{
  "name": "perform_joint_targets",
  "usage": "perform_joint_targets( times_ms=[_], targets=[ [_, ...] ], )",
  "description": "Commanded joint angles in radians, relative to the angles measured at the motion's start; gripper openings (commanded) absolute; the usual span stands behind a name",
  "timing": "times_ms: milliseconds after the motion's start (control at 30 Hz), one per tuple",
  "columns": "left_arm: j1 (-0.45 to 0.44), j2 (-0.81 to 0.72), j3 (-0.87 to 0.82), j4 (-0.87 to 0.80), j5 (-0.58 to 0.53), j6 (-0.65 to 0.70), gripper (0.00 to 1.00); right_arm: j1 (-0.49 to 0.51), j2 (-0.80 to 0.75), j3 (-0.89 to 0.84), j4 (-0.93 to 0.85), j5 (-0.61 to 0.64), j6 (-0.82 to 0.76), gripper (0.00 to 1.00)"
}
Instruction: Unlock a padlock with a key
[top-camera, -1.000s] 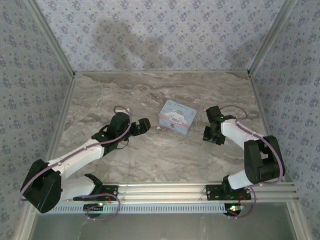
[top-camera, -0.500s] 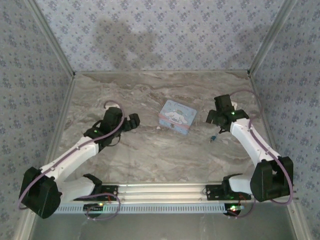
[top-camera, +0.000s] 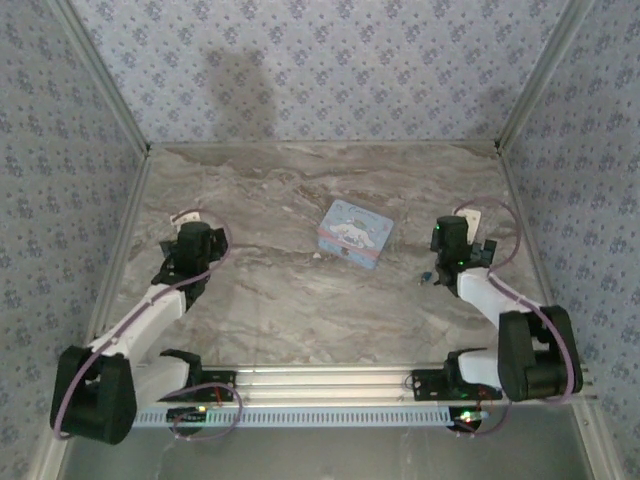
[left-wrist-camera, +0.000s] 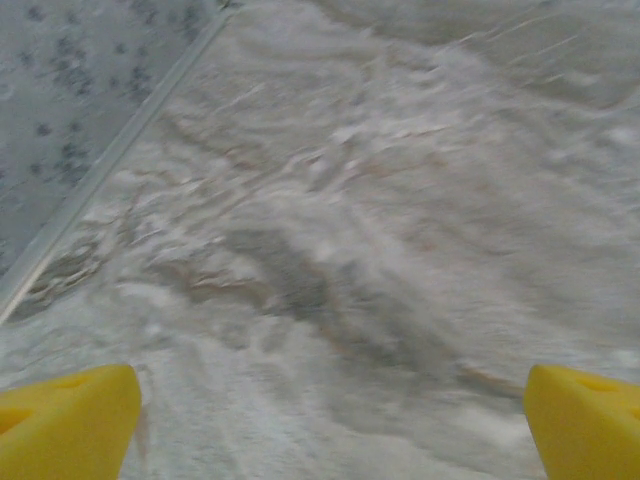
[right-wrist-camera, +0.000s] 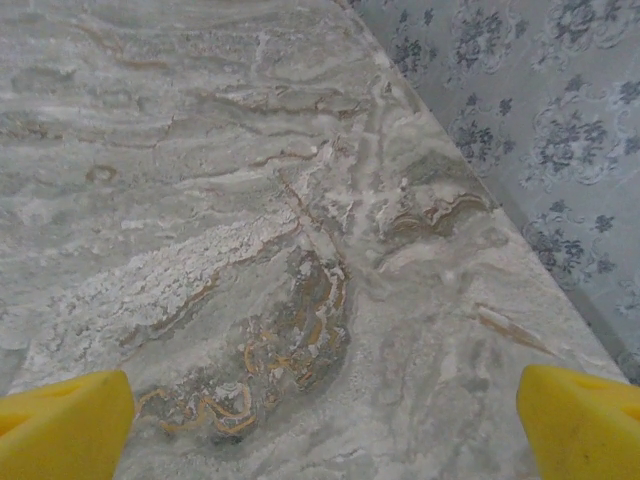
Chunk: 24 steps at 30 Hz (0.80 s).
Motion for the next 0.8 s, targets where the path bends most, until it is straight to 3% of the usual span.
perform_joint_targets(
  times_ms=[0, 133, 167, 200, 267, 400, 467, 533, 600, 767],
  targets=[
    [0.082, 0.080, -0.048, 0.274, 0.004, 0.095, 0.98, -0.005, 0.059, -0.072, 0.331, 0.036, -0.077, 1.00],
    [0.164, 0.176, -0.163, 0.578, 0.135, 0.070, 0.98, -0.032, 0.083, -0.160, 0.584, -0.104, -0.090, 1.00],
    [0.176, 0.199, -0.164, 0.604, 0.126, 0.059, 0.98, -0.047, 0.115, -0.183, 0.652, -0.146, -0.088, 1.00],
    [0.188, 0.195, -0.132, 0.529, 0.142, 0.050, 0.98, -0.059, 0.161, -0.191, 0.743, -0.161, -0.144, 1.00],
    [0.192, 0.225, -0.130, 0.592, 0.211, 0.131, 0.98, -0.067, 0.157, -0.170, 0.659, -0.290, -0.141, 1.00],
    [0.204, 0.378, -0.191, 0.892, 0.289, 0.198, 0.98, -0.097, 0.259, -0.198, 0.833, -0.329, -0.163, 1.00],
    [0.189, 0.476, -0.198, 1.019, 0.291, 0.233, 0.98, -0.095, 0.224, -0.149, 0.663, -0.343, -0.114, 1.00],
    [0.176, 0.437, -0.117, 0.795, 0.258, 0.221, 0.98, -0.117, 0.242, -0.162, 0.737, -0.347, -0.141, 1.00],
    [0.182, 0.451, -0.118, 0.837, 0.210, 0.202, 0.98, -0.102, 0.233, -0.158, 0.718, -0.334, -0.145, 1.00],
    [0.188, 0.449, -0.116, 0.818, 0.213, 0.195, 0.98, -0.114, 0.233, -0.150, 0.698, -0.369, -0.146, 1.00]
  ],
)
